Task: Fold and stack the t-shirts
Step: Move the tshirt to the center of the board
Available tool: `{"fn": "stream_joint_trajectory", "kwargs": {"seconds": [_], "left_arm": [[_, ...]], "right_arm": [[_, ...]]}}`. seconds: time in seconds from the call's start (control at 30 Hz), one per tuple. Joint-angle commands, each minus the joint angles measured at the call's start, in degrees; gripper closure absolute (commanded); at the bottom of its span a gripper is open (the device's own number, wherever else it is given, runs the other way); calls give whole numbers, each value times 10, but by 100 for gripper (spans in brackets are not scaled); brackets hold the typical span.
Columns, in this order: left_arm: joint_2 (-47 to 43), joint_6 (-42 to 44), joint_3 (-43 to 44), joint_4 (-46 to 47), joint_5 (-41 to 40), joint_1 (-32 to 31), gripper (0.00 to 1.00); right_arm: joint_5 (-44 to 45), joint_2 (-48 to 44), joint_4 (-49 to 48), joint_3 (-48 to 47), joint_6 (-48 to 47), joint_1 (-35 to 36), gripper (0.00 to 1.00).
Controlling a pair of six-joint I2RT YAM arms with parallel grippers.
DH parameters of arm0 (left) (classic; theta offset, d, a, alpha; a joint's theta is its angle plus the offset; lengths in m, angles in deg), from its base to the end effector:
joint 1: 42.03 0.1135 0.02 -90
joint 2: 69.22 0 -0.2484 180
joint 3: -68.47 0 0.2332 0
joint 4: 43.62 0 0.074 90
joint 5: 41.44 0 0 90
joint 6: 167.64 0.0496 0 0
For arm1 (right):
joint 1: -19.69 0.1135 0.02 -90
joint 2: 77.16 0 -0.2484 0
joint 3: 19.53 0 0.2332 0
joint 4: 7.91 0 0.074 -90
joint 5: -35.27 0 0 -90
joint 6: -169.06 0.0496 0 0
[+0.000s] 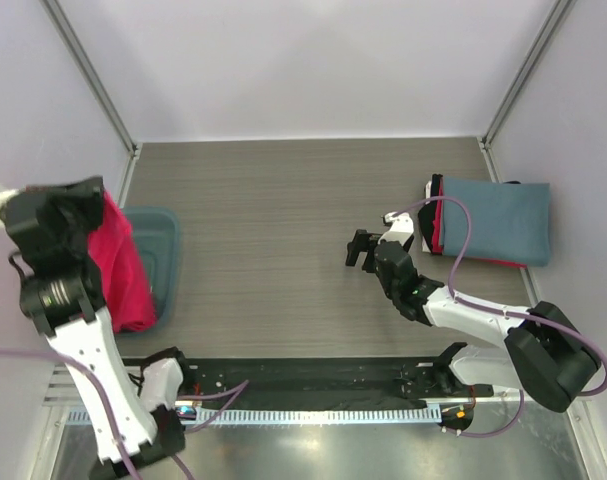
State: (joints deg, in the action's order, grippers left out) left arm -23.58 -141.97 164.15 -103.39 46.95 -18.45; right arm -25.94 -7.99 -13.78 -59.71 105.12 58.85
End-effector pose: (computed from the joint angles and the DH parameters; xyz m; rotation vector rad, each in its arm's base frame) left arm 0.1075 0.0484 0.4490 -1.2411 1.2571 -0.4953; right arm 0.2040 0.1354 0.1865 0.1034 1.9284 0.2660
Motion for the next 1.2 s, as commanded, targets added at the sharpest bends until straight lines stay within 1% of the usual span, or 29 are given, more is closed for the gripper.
{"fn": "stream_joint_trajectory", "kwargs": {"seconds": [0.0, 0.1, 0.13, 0.17, 0.2, 0.23, 0.27, 0.3, 0.33, 0.37, 0.4, 0.43, 0.5, 0.53, 0.57, 0.63, 0.67, 0.7, 0.73, 0.77, 0.83, 0.9, 0.97, 1.0, 1.03, 1.07, 1.1, 1.13, 1.17], "left_arm": [[87, -5, 108, 67, 129, -14, 100], [167, -1, 254, 74, 132, -50, 100], [189, -7, 289, 78, 142, -82, 100], [238, -14, 322, 88, 150, -105, 100], [261, -18, 397, 94, 148, -134, 100], [290, -14, 433, 98, 142, -206, 100], [317, -12, 477, 103, 137, -236, 100], [374, -11, 553, 104, 134, -278, 100], [405, -11, 597, 105, 134, -340, 100], [432, -11, 632, 108, 133, -370, 100], [486, -11, 662, 110, 127, -401, 100], [504, -12, 697, 120, 119, -453, 100], [530, -13, 697, 168, 113, -497, 100], [545, -13, 688, 175, 102, -525, 100], [548, -13, 676, 186, 101, -534, 100], [539, -20, 639, 197, 100, -538, 100], [531, -20, 584, 203, 83, -536, 100], [522, -18, 560, 203, 66, -534, 100], [502, -15, 532, 197, 45, -524, 100], [490, -14, 485, 184, -5, -518, 100], [474, -8, 446, 176, -30, -487, 100], [456, -4, 412, 119, -83, -466, 100], [432, -7, 356, 88, -97, -428, 100], [398, -28, 275, 87, -96, -415, 100], [377, -37, 215, 92, -89, -386, 100], [357, -49, 161, 114, -84, -372, 100], [308, -72, 42, 128, -78, -359, 100], [286, -83, -14, 145, -78, -337, 100], [261, -91, -66, 189, -80, -327, 100]], "right_arm": [[18, -12, -27, -7, -3, 1, 3], [22, -13, -24, -7, -4, 1, 3], [21, -14, -25, -7, -3, 0, 3], [18, -13, -28, -7, -4, 1, 3], [16, -11, -28, -8, -4, 0, 3], [14, -9, -26, -9, -5, 0, 3], [15, -8, -23, -13, -6, 1, 3], [19, -9, -20, -13, -7, 0, 3], [21, -13, -19, -13, -7, 1, 3], [28, -16, -19, -10, -8, 0, 3], [30, -19, -19, -9, -9, 1, 3], [35, -26, -18, -7, -10, 0, 3], [46, -32, -18, -4, -12, 1, 3], [49, -35, -17, -3, -14, 1, 3], [53, -41, -15, -2, -13, 1, 3], [68, -49, -12, 1, -13, 0, 3], [73, -58, -13, 6, -12, 0, 3], [79, -62, -14, 8, -11, 0, 3], [83, -68, -16, 11, -11, 0, 3], [86, -70, -18, 15, -9, 0, 3], [92, -78, -15, 15, -9, 0, 3], [99, -82, -13, 16, -6, 0, 3], [98, -81, -15, 18, -5, 0, 4], [95, -81, -15, 16, -5, 0, 4], [94, -79, -13, 16, -6, 0, 4], [95, -79, -10, 15, -7, 0, 4], [98, -78, -10, 15, -6, 0, 4], [99, -74, -10, 16, -5, 0, 4], [97, -70, -14, 15, -4, 0, 6]]}}
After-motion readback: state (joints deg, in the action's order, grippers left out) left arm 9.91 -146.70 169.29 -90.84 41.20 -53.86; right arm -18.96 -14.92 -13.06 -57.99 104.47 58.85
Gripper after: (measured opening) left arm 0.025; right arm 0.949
